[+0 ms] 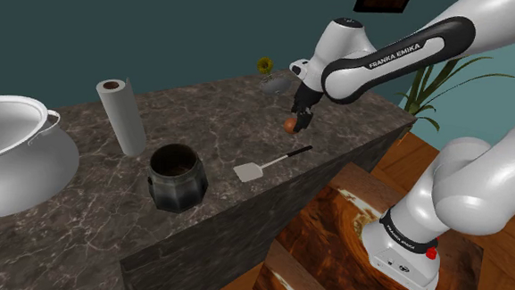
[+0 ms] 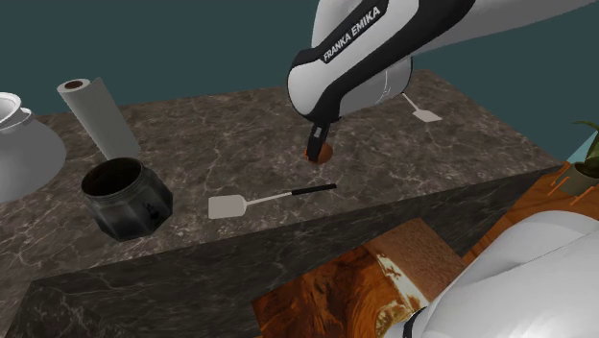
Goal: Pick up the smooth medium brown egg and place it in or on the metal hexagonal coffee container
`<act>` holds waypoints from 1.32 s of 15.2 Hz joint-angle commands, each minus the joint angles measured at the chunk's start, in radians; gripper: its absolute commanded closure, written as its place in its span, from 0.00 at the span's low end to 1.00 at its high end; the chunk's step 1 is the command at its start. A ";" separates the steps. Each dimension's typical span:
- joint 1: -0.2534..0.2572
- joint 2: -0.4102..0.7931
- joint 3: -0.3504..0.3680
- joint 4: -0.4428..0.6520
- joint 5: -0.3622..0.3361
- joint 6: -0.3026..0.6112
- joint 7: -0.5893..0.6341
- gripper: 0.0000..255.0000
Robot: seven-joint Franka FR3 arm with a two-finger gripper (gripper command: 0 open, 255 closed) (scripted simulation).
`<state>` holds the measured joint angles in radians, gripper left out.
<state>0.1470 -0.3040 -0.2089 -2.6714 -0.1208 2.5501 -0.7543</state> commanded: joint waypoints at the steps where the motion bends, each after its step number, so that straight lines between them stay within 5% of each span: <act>1: 0.002 0.030 -0.004 -0.006 0.003 0.037 -0.005 0.00; 11: 0.006 0.068 -0.009 -0.010 0.009 0.080 -0.010 0.00; 12: 0.006 0.068 -0.009 -0.010 0.009 0.080 -0.010 1.00; 20: 0.005 0.068 -0.009 -0.010 0.009 0.080 -0.010 1.00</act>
<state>0.1525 -0.2358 -0.2179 -2.6811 -0.1121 2.6298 -0.7640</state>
